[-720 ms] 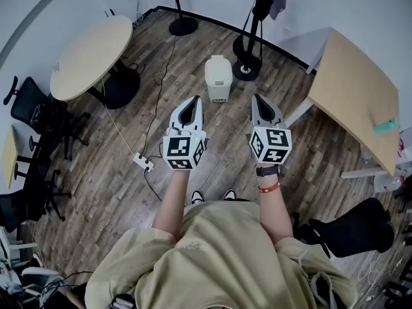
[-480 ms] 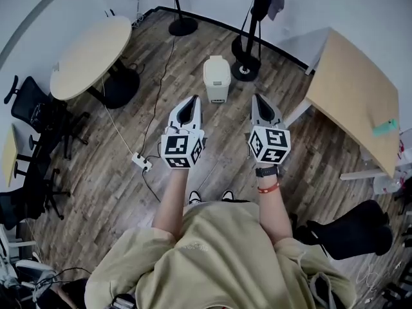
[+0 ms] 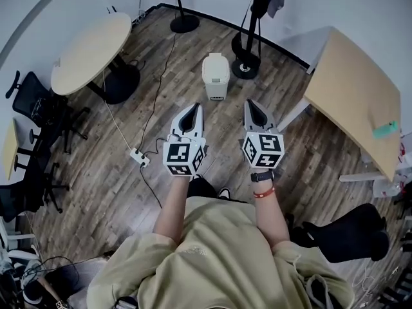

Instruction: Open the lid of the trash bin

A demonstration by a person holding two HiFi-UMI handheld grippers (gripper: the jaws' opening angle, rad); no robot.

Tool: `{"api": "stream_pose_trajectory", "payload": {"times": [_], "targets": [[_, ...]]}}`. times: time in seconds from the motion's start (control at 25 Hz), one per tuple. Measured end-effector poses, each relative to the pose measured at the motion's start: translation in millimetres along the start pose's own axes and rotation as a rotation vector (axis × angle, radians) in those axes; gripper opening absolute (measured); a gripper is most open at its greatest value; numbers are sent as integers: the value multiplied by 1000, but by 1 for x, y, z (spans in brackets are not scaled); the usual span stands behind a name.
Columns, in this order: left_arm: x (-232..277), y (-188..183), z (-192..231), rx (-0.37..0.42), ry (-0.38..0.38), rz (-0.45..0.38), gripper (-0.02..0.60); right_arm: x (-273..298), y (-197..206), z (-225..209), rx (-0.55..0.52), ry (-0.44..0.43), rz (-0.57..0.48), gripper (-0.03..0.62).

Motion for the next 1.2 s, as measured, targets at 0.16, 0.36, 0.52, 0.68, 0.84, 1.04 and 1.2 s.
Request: {"api": "stream_pose_trajectory", "payload": {"times": [0.16,0.36,0.52,0.68,0.84,1.04,1.2], "targets": [[-5,7,0,0,-1,15,23,0,10,8,16,-16,11,15],[8,9,9,-5,3,25,23,16,17,9,30,-23,35,15],[30,13,21,3,30,12,23,41,21,5,30,-9,34,14],[53,15,43,-2,36,6,23,72,20,5,23,6,37,15],[81,16,72,-14,39,13,23,109,21,4,28,12,49,14],[124,10,110,-27,33,9,23,165,13,-1,30,29,49,15],[156,11,144,-35,20,18,23,212,8,-5,23,43,51,14]]}}
Point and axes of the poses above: the fingertips, and each gripper's own axes: x forward along the fingers, z to its left, y out of its underside, the point moved 4 cm from there along -x, backward along the fingers, and after that the axes turned 4 degrees about y, right-handed, at the moved point
